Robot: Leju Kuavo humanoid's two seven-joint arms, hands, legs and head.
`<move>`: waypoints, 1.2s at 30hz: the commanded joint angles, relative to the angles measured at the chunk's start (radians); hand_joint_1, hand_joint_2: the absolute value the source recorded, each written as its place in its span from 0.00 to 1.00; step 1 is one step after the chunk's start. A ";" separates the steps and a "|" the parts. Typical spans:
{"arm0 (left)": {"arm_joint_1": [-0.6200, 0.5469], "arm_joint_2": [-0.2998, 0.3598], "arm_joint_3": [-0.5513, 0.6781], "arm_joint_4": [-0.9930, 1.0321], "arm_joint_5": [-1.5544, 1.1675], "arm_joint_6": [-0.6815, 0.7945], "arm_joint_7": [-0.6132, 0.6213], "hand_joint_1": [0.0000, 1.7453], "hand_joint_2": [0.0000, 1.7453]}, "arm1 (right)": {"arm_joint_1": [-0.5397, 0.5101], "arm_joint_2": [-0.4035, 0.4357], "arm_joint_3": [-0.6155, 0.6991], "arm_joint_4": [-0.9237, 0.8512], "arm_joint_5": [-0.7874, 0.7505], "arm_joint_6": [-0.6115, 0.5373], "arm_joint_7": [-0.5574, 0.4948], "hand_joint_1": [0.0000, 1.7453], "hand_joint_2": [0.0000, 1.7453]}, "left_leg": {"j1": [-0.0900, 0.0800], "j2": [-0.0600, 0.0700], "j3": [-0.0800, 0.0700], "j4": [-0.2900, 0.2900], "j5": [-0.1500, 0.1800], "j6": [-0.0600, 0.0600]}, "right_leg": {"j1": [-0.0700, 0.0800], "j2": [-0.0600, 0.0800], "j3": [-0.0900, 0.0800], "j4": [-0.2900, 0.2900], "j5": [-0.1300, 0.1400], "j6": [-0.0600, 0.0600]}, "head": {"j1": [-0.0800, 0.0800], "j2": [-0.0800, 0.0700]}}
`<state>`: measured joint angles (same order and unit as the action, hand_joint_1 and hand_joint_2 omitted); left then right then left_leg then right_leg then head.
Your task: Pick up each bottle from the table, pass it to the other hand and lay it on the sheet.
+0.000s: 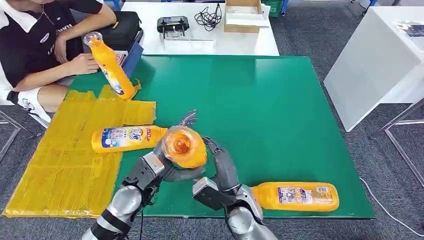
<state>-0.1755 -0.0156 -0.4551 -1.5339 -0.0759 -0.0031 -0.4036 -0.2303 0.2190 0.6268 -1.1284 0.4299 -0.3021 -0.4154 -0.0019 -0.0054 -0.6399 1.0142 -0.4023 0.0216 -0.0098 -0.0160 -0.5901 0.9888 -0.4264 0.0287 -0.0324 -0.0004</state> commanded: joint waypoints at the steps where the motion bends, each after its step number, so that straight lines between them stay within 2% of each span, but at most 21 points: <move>1: -0.049 -0.006 -0.023 0.061 0.018 0.005 -0.001 0.00 1.00 | -0.064 -0.017 0.095 0.144 -0.001 0.021 0.007 1.00 1.00 | 0.000 0.000 0.003 -0.001 -0.001 -0.001 | 0.000 0.000 0.003 -0.001 0.000 0.000 | 0.000 0.000; 8: -0.053 -0.017 -0.002 0.044 0.075 0.037 -0.017 0.00 1.00 | -0.078 -0.011 0.135 0.212 -0.011 0.034 0.012 1.00 1.00 | 0.000 0.000 0.006 -0.001 -0.001 -0.002 | 0.000 0.000 0.006 -0.002 -0.001 -0.001 | 0.000 0.000; 9: -0.050 -0.023 0.006 0.040 0.081 0.050 -0.024 1.00 1.00 | -0.079 -0.011 0.136 0.215 -0.012 0.030 0.013 1.00 1.00 | 0.000 -0.001 0.004 -0.001 -0.001 -0.002 | 0.000 -0.001 0.005 -0.002 -0.001 -0.001 | 0.000 0.000; 26: -0.059 -0.025 0.006 0.068 0.088 0.096 -0.030 1.00 1.00 | -0.066 -0.021 0.106 0.179 -0.034 -0.006 0.013 1.00 1.00 | 0.000 -0.002 0.002 -0.001 0.000 -0.001 | 0.000 -0.002 0.002 -0.001 0.000 0.000 | 0.000 0.000; 27: -0.059 -0.025 0.006 0.067 0.086 0.099 -0.032 1.00 1.00 | -0.063 -0.021 0.099 0.172 -0.039 -0.013 0.011 0.76 1.00 | 0.001 -0.002 0.004 -0.001 -0.001 -0.001 | 0.000 -0.002 0.004 -0.002 -0.001 -0.001 | 0.000 0.000; 28: -0.057 -0.024 0.005 0.064 0.070 0.115 -0.036 1.00 1.00 | -0.055 -0.023 0.087 0.152 -0.045 -0.028 0.006 0.04 1.00 | 0.000 -0.002 0.003 -0.001 0.000 -0.001 | 0.000 -0.002 0.003 -0.001 -0.001 -0.001 | 0.000 0.000; 29: -0.056 -0.022 0.005 0.064 0.052 0.133 -0.039 1.00 1.00 | -0.049 -0.024 0.079 0.142 -0.051 -0.033 0.006 0.00 1.00 | 0.000 -0.003 0.004 -0.001 -0.001 -0.001 | 0.000 -0.003 0.005 -0.002 -0.002 -0.001 | 0.000 0.000; 30: -0.054 -0.015 0.010 0.055 -0.041 0.225 -0.059 1.00 1.00 | -0.039 -0.032 0.068 0.109 -0.057 -0.035 0.009 0.00 1.00 | 0.001 -0.003 0.003 -0.001 -0.001 -0.001 | 0.000 -0.002 0.003 -0.002 -0.001 -0.001 | 0.000 0.000; 31: -0.048 -0.009 0.024 0.037 -0.249 0.423 -0.089 1.00 1.00 | -0.018 -0.054 0.057 0.043 -0.024 -0.066 0.017 0.00 1.00 | 0.000 -0.002 0.002 -0.001 0.000 -0.001 | 0.000 -0.002 0.002 -0.001 -0.001 0.000 | 0.000 0.000; 32: -0.040 -0.003 0.029 0.012 -0.404 0.528 -0.062 1.00 1.00 | 0.009 -0.079 0.044 -0.038 0.004 -0.066 0.043 0.00 1.00 | 0.000 -0.002 0.004 -0.001 -0.001 -0.001 | 0.000 -0.002 0.004 -0.001 -0.002 -0.001 | 0.000 0.000; 33: -0.041 0.013 0.045 0.006 -0.668 0.614 0.048 1.00 1.00 | 0.027 -0.109 0.024 -0.105 0.049 -0.086 0.064 0.00 1.00 | 0.000 -0.003 0.003 0.000 -0.001 -0.001 | 0.000 -0.002 0.003 -0.001 -0.001 0.000 | 0.000 0.000; 34: -0.041 0.038 0.070 0.001 -0.835 0.618 0.147 1.00 1.00 | 0.048 -0.138 -0.005 -0.172 0.090 -0.090 0.084 0.00 1.00 | 0.000 -0.002 0.001 0.000 -0.001 -0.001 | 0.000 -0.002 0.002 -0.001 -0.001 0.000 | 0.000 0.000; 36: -0.047 0.084 0.116 0.000 -1.036 0.589 0.267 1.00 1.00 | 0.106 -0.179 -0.081 -0.295 0.166 -0.072 0.116 0.00 1.00 | 0.000 -0.001 0.002 0.000 -0.001 -0.001 | 0.000 -0.001 0.002 -0.001 -0.001 0.000 | 0.000 0.000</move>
<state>-0.1767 -0.0221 -0.4406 -1.5301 -0.4493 0.4734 -0.4321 -0.2412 0.2006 0.6874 -1.0755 0.4400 -0.3686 -0.3784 -0.0025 -0.0046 -0.6401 1.0142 -0.4024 0.0216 -0.0104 -0.0156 -0.5911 0.9887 -0.4262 0.0290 -0.0324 -0.0004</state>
